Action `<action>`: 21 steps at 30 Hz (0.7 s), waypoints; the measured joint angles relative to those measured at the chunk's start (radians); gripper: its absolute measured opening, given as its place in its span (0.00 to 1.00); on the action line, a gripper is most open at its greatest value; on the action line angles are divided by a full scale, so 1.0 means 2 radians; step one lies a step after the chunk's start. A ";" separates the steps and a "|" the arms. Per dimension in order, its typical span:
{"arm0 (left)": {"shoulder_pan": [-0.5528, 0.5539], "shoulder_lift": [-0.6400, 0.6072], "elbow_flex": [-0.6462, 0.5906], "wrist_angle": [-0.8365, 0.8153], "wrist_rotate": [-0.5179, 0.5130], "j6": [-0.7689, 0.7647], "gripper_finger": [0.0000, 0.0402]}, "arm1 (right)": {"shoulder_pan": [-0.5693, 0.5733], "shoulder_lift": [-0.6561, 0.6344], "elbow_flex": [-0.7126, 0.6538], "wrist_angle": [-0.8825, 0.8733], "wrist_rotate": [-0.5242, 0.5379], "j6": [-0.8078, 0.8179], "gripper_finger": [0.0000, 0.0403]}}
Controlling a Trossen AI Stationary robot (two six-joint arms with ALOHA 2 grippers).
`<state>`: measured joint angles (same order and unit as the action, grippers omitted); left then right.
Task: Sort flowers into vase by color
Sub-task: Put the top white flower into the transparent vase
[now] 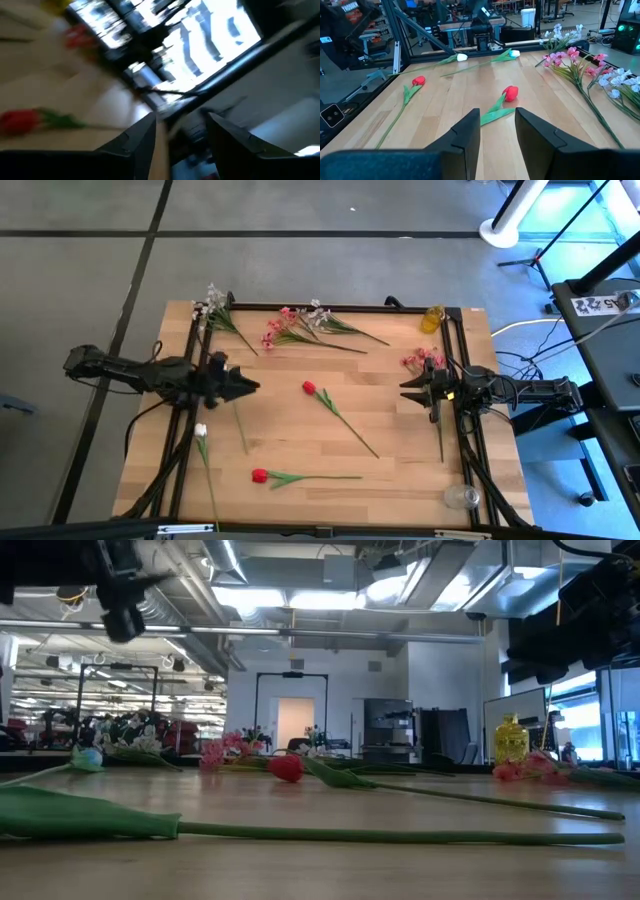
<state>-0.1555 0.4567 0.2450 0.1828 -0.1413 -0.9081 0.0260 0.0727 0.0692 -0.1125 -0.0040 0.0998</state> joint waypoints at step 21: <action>0.064 0.164 0.102 -0.492 -0.058 -0.249 0.42 | 0.000 0.000 0.000 -0.001 0.000 0.000 0.30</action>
<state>-0.0279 0.7854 0.4483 -0.8016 -0.2572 -1.4066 0.0258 0.0727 0.0692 -0.1150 -0.0040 0.0998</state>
